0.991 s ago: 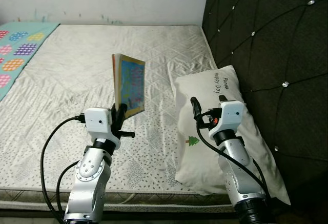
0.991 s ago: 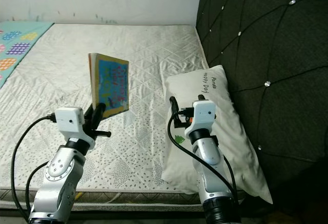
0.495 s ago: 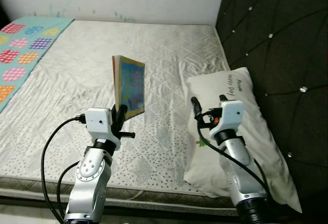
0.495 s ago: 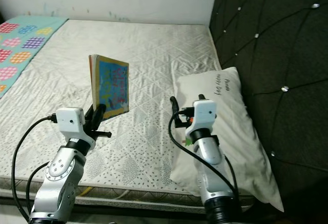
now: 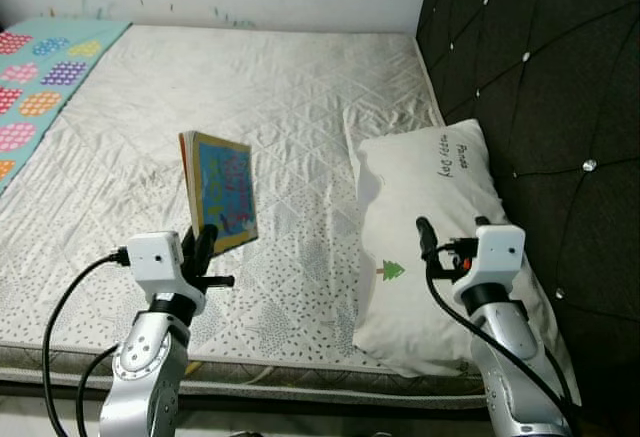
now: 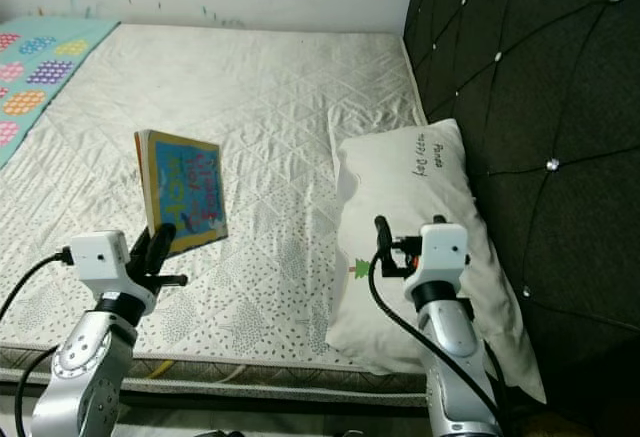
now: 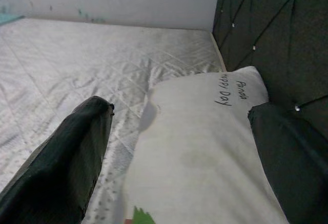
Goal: Clean up the room
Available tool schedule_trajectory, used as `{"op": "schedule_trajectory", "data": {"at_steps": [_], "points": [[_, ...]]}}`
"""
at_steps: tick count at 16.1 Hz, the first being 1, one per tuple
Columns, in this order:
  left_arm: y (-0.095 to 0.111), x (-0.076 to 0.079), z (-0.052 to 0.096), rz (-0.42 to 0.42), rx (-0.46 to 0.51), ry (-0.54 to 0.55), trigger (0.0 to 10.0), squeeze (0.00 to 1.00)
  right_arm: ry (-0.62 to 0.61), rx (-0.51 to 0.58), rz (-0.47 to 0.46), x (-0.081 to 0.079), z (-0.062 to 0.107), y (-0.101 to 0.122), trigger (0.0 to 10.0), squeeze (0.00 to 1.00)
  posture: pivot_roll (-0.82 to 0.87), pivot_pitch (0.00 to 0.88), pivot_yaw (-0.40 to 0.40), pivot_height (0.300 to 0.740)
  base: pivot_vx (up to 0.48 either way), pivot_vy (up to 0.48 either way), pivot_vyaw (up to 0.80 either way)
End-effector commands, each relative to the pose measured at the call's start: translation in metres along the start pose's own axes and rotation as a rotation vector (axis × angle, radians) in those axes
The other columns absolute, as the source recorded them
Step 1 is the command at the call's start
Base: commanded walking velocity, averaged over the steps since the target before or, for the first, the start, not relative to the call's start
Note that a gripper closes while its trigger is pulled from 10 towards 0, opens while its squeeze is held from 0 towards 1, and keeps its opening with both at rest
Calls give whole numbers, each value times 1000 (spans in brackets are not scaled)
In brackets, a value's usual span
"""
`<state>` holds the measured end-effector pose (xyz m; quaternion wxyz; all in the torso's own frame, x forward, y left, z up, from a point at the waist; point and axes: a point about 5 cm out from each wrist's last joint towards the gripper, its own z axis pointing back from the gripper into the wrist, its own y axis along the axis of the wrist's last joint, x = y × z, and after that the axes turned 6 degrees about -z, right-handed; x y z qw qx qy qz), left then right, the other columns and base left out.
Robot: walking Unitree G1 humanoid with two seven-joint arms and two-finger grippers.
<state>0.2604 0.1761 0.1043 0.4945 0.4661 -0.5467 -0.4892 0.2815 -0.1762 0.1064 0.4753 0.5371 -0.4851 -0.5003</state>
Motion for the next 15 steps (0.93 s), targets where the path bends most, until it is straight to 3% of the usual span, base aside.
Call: {"op": "schedule_trajectory", "data": {"at_steps": [1, 2, 3, 6, 9, 15], "points": [[11, -2, 1, -14, 41, -3, 10000, 0, -10, 3, 21, 0, -1, 5, 10000, 0, -55, 175, 1, 740, 0, 0, 0], [15, 0, 1, -16, 59, -7, 10000, 0, 17, 31, 98, 0, -2, 9, 10000, 0, -51, 180, 1, 740, 0, 0, 0], [18, 0, 2, -22, 71, -5, 10000, 0, 60, 46, 106, -2, -1, 10, 10000, 0, -48, 183, 1, 740, 0, 0, 0], [31, 1, 12, -72, 107, 28, 10000, 0, 61, 25, 51, -2, 0, 9, 10000, 0, -30, 186, 10, 740, 0, 0, 0], [26, 5, 20, -92, 89, 23, 10000, 0, 95, 14, 20, -10, -2, 7, 10000, 0, -19, 176, 12, 740, 0, 0, 0], [27, 3, 16, -83, 74, 17, 10000, 0, 113, 0, -44, -16, -9, 7, 10000, 0, -16, 167, 17, 740, 0, 0, -133]]}}
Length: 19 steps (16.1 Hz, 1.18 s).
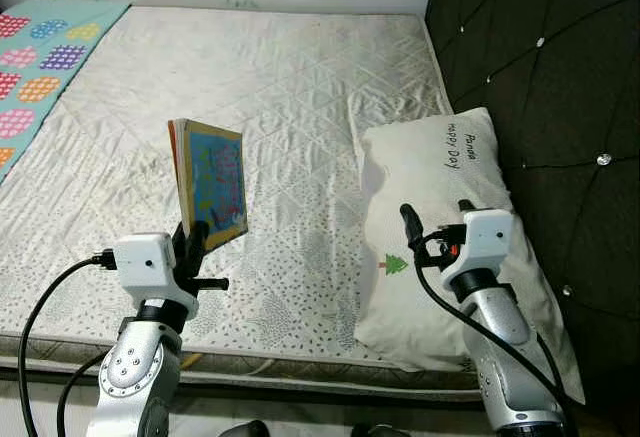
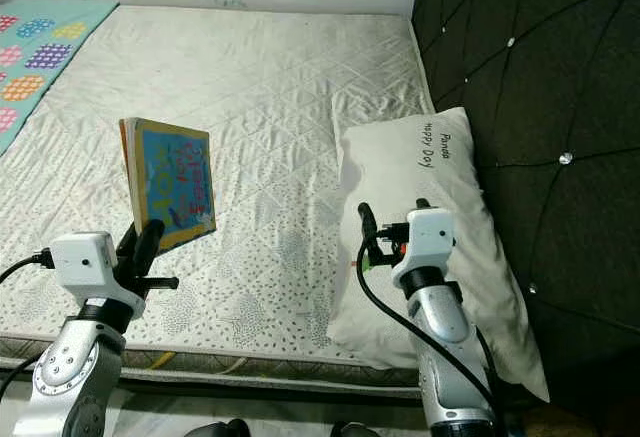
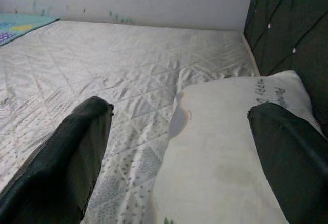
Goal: Clean up the room
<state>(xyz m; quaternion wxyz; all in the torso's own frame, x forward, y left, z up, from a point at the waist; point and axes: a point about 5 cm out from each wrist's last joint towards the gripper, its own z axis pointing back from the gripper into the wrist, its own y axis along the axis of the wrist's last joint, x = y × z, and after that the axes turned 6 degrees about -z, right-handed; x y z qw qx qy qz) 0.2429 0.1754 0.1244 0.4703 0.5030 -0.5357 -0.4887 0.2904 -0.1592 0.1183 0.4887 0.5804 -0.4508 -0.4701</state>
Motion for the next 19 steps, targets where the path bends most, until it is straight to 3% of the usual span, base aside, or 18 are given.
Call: {"op": "schedule_trajectory", "data": {"at_steps": [1, 7, 8, 11, 14, 19], "points": [[7, -1, -3, -7, 25, -10, 10000, 0, -5, -15, -10, 1, -1, -3, 10000, 0, -18, 167, 20, 740, 0, 0, -800], [7, 0, -5, -3, 25, -16, 10000, 0, 4, -12, -16, 0, -3, -3, 10000, 0, -17, 169, 21, 740, 0, 0, -125], [7, 0, -5, -4, 23, -16, 10000, 0, 29, -10, 32, -2, -4, -2, 10000, 0, -16, 175, 18, 740, 0, 0, 0], [6, 1, -6, -6, 18, -22, 10000, 0, 49, 3, 54, -6, -4, -1, 10000, 0, -17, 179, 18, 740, 0, 0, 800], [6, 1, -5, -3, 17, -26, 10000, 0, 31, 8, 17, -5, -4, -1, 10000, 0, -17, 179, 18, 740, 0, 0, 592], [6, 0, -5, 5, 15, -19, 10000, 0, -10, 14, 8, 2, 0, 2, 10000, 0, -18, 181, 14, 740, 0, 0, 0]]}}
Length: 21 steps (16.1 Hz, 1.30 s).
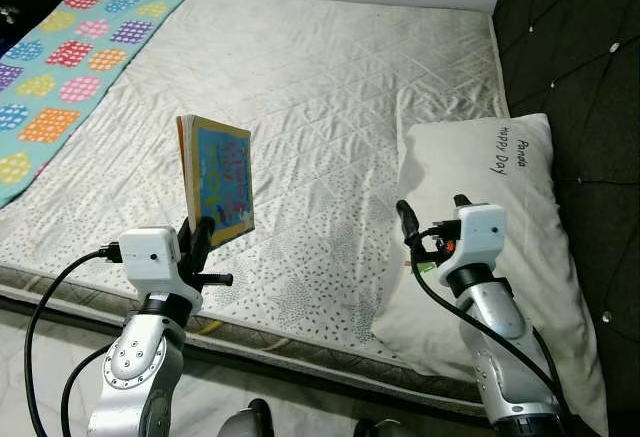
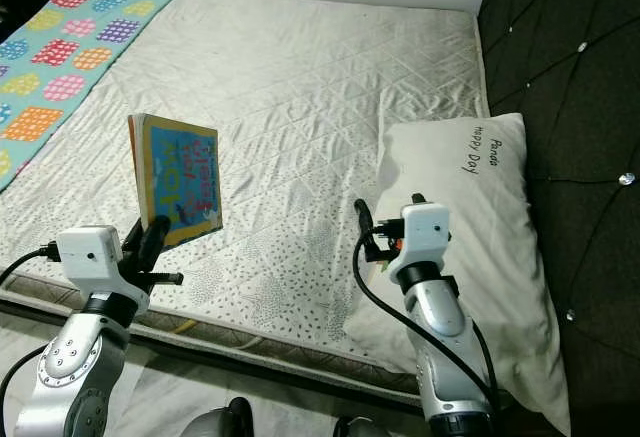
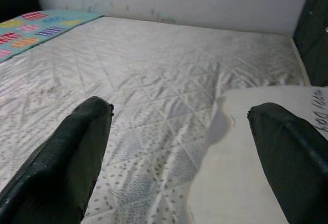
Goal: Clean up the room
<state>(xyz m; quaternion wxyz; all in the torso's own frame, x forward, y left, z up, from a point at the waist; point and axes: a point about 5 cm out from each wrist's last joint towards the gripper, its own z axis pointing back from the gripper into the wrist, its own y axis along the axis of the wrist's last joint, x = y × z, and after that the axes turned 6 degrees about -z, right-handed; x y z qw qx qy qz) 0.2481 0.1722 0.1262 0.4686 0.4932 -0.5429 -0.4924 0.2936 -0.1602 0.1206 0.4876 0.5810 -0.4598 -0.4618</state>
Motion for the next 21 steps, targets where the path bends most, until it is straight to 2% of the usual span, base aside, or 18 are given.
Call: {"op": "schedule_trajectory", "data": {"at_steps": [1, 9, 21], "points": [[4, -3, 0, -7, 20, 4, 10000, 0, -15, -8, -14, 2, 4, -1, 10000, 0, -17, 182, 14, 740, 0, 0, 0], [4, -3, 1, 3, 12, 4, 10000, 0, 0, -19, -13, 4, 9, -1, 10000, 0, -22, 191, 15, 735, 0, 0, 0], [1, -2, 0, 15, -1, 6, 10000, 0, 23, -34, -15, 2, 9, -3, 10000, 0, -27, 188, 11, 595, 0, 0, 0]]}}
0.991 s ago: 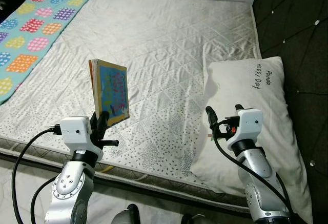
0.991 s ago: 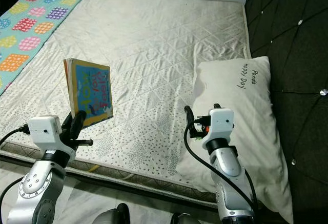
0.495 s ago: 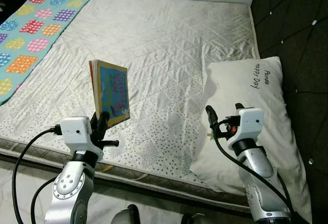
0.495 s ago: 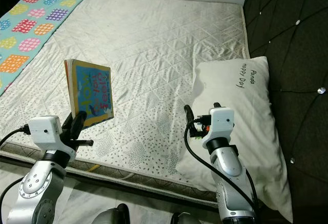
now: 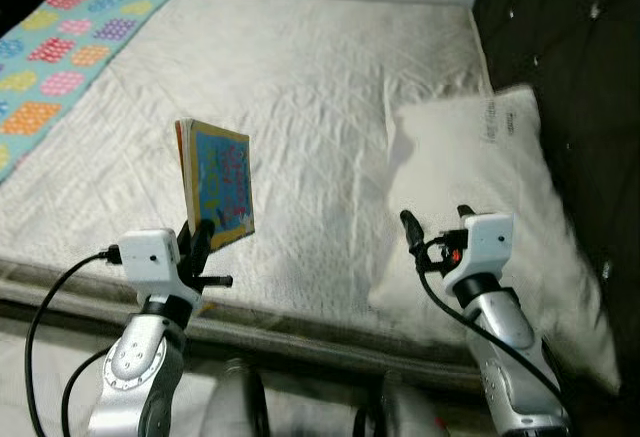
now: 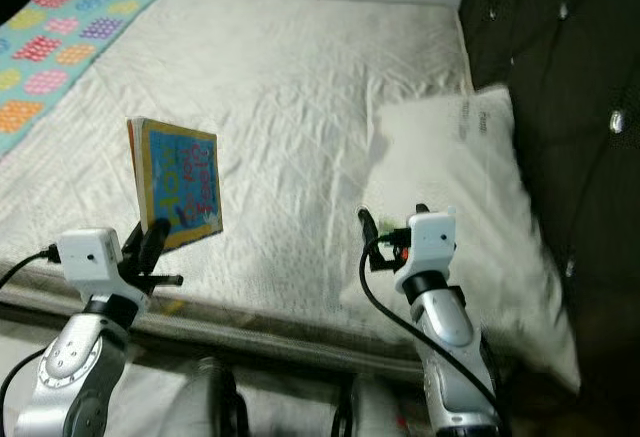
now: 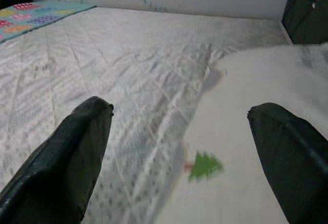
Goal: Clean up the room
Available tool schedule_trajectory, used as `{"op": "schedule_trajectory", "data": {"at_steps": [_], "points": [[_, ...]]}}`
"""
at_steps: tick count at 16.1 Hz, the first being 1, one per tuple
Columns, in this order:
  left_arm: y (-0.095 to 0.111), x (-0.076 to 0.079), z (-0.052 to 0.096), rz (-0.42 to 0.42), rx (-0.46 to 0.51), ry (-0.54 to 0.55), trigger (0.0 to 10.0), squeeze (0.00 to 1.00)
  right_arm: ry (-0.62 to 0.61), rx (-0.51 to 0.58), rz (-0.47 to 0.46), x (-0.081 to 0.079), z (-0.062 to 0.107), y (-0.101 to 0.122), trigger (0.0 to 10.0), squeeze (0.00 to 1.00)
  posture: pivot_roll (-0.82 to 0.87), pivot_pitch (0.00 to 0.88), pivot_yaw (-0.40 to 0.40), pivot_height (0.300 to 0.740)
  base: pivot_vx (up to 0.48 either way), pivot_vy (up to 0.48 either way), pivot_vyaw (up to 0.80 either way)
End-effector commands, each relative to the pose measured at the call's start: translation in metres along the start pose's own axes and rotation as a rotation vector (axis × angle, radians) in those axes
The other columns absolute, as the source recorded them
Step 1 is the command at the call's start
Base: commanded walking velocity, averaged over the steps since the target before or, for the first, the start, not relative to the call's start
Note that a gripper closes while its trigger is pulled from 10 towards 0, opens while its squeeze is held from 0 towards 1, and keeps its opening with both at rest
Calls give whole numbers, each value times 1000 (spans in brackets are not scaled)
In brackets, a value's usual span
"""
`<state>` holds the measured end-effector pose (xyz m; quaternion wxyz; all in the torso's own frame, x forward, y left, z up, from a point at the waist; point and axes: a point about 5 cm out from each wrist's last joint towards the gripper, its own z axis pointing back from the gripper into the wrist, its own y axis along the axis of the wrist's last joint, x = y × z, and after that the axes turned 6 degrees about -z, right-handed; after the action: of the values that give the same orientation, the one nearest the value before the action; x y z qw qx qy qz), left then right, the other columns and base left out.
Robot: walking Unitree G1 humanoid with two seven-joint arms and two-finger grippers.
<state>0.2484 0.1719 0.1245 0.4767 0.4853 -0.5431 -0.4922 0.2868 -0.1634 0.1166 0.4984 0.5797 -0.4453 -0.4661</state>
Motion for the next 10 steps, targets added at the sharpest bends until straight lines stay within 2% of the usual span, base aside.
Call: {"op": "schedule_trajectory", "data": {"at_steps": [1, 10], "points": [[3, -2, 0, 0, 15, 9, 10000, 0, 9, 0, -3, -1, 1, 0, 10000, 0, -27, 186, 10, 595, 0, 0, 0], [6, 1, 0, 34, 42, -33, 10000, 0, 15, -7, -5, -2, -1, -2, 10000, 0, -27, 181, 10, 595, 0, 0, 0]]}}
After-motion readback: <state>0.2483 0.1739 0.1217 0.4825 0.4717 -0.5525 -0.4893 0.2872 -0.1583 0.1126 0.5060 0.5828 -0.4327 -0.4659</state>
